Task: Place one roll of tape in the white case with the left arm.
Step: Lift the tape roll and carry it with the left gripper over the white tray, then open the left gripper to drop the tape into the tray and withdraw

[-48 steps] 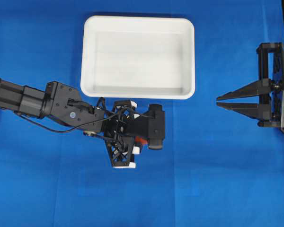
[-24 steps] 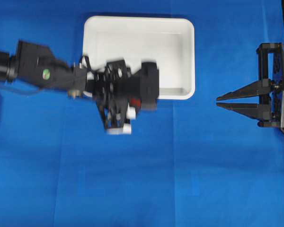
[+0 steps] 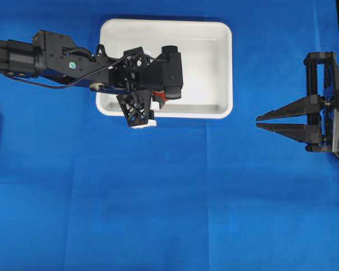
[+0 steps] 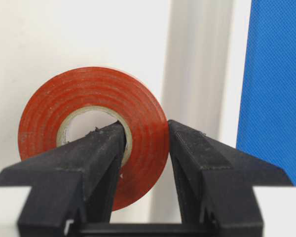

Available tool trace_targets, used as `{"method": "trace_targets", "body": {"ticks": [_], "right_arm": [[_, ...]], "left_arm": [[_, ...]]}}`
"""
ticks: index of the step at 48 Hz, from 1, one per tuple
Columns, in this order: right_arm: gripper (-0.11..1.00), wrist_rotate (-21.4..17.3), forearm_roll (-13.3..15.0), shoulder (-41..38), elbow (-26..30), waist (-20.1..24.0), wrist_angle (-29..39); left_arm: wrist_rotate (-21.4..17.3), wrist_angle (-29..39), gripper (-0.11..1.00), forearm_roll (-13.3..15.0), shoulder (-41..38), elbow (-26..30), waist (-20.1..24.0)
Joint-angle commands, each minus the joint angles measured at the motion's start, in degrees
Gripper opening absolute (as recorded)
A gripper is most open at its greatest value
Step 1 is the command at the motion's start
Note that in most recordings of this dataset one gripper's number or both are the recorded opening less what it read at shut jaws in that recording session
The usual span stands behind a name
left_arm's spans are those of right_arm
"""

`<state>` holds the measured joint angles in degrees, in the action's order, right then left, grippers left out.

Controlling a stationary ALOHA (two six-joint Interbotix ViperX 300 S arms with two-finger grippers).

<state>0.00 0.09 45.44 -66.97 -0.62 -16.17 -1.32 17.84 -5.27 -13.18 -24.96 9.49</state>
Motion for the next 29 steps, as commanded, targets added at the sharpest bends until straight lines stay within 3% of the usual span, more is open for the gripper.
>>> {"method": "trace_targets", "body": {"ticks": [1,3,9,11,20,29], "right_arm": [[-0.07,-0.2,-0.2,-0.2,0.6,-0.2,-0.4],[-0.07,-0.2,-0.2,-0.2,0.5,-0.2,-0.3],[-0.07,-0.2,-0.2,-0.4,0.5,-0.2,-0.3],[-0.07,-0.2,-0.2,-0.4,0.6,-0.2,-0.4],[-0.07,-0.2,-0.2,-0.4,0.6,-0.2,-0.3],[-0.07,-0.2,-0.2,-0.4,0.6,-0.2,-0.4]], "left_arm": [[-0.1,-1.6,0.27,0.1,1.1,0.7,0.4],[-0.1,-2.0,0.33,0.1,1.1,0.7,0.4],[-0.2,-1.5,0.69,0.1,1.4,0.7,0.6],[-0.2,-0.9,0.76,0.1,1.8,0.7,0.5],[0.5,3.2,0.68,1.0,7.6,0.7,0.0],[0.6,3.5,0.68,1.5,16.3,-1.1,-2.7]]}}
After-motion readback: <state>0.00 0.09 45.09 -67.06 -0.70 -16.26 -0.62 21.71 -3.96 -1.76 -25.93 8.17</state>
